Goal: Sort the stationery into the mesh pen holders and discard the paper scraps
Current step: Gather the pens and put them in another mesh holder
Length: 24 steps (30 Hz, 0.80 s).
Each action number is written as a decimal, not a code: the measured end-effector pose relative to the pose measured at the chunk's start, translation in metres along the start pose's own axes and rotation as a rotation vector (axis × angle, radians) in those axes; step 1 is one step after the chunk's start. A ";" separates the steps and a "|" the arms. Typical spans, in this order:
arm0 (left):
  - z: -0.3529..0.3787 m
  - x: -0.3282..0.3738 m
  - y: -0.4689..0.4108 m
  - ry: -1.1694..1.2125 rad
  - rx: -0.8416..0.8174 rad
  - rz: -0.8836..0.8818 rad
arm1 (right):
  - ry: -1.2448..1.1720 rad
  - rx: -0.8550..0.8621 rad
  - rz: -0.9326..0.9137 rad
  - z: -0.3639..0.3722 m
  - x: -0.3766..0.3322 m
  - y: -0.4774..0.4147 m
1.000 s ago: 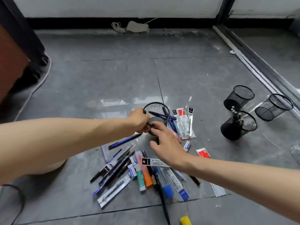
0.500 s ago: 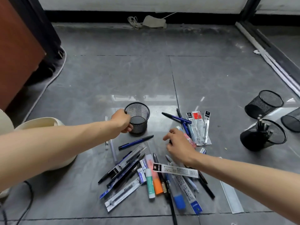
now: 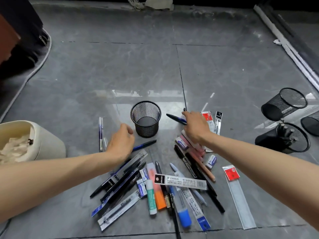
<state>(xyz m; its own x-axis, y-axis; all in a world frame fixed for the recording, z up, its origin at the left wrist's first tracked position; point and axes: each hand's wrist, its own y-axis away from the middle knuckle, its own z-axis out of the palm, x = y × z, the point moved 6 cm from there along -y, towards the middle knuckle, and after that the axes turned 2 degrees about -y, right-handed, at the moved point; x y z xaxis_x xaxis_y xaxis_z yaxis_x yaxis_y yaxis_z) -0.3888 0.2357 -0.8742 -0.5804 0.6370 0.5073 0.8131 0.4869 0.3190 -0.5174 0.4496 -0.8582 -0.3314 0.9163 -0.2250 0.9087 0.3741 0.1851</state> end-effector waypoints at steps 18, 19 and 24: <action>0.018 0.027 0.015 -0.855 -0.236 0.591 | -0.152 -0.052 0.184 0.008 0.029 -0.024; 0.013 0.025 0.018 -0.850 -0.218 0.600 | -0.149 -0.063 0.198 0.008 0.028 -0.026; -0.010 0.008 0.038 -0.691 -0.157 0.582 | -0.229 -0.014 0.197 0.005 0.019 -0.021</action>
<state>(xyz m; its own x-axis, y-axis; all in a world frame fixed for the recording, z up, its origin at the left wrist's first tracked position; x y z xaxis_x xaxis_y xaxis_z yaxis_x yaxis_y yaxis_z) -0.3621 0.2535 -0.8505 0.0665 0.9967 0.0462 0.9526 -0.0772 0.2941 -0.5419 0.4582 -0.8714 -0.0817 0.9161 -0.3926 0.9457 0.1956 0.2596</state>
